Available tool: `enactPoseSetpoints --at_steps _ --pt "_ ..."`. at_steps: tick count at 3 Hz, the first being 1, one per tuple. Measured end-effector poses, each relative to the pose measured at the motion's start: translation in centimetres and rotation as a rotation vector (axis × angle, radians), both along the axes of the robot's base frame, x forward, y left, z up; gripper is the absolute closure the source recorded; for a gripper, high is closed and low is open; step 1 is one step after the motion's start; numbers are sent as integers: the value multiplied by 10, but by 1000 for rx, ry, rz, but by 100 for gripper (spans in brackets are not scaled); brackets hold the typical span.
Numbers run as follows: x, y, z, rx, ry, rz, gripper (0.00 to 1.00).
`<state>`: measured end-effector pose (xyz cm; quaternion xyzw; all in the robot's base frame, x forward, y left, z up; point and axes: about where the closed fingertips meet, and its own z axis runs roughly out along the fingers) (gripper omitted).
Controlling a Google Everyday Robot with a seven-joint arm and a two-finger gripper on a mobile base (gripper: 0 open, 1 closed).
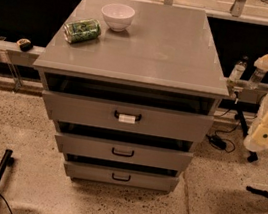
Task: Open middle drawer
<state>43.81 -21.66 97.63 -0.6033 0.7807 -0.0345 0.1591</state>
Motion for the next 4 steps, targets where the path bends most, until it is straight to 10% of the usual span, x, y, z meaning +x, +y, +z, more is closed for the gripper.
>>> enactPoseSetpoints --at_steps 2,4 --pt "4 -1 -6 21 -14 5 0" --pt "14 16 -107 178 -14 78 0"
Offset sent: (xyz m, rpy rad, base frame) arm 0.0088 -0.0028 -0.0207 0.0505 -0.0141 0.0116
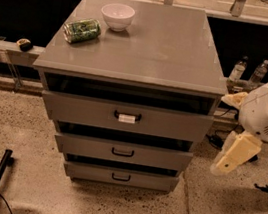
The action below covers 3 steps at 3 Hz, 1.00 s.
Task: Open middle drawer
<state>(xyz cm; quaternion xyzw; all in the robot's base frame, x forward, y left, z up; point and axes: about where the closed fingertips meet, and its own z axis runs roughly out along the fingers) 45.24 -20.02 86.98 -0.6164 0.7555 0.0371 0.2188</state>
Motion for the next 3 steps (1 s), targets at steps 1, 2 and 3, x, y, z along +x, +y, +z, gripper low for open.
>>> enactPoseSetpoints --at_steps 1,2,3 --pt "5 1 0 4 -28 -2 0" --pt "6 9 -26 12 -35 43 0" --pt "20 25 -73 81 -90 97 0"
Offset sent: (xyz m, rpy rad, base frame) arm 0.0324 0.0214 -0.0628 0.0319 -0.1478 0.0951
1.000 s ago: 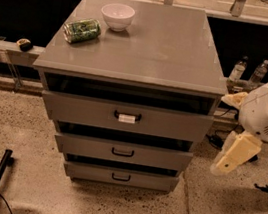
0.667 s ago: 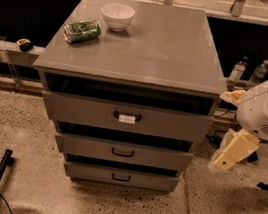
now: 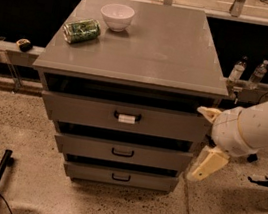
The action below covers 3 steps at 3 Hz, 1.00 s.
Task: Open middle drawer
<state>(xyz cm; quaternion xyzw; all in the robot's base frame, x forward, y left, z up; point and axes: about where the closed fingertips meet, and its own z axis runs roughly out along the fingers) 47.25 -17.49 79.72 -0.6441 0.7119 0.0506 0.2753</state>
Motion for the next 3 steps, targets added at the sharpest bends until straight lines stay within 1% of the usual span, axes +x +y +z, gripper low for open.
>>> enactPoseSetpoints --at_steps 1,2,3 --pt "13 15 -33 79 -81 66 0" --pt "15 16 -33 67 -105 94 0" --pt "30 13 -62 75 -77 66 0"
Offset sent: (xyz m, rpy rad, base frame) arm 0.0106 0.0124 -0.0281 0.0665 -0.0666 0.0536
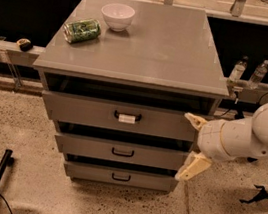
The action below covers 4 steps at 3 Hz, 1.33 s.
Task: Open middle drawer
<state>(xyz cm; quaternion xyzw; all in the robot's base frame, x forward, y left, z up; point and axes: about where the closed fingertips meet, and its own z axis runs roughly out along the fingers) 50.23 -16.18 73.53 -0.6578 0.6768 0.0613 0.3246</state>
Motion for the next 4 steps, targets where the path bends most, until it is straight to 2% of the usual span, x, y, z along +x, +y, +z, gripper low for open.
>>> enactPoseSetpoints --at_steps 1,2,3,4 --pt "22 1 -77 7 57 -21 0" --pt "34 -1 -148 -37 89 -18 0" --pt "34 -1 -148 -37 89 -19 0" --pt "42 -3 -172 -52 95 -35 0"
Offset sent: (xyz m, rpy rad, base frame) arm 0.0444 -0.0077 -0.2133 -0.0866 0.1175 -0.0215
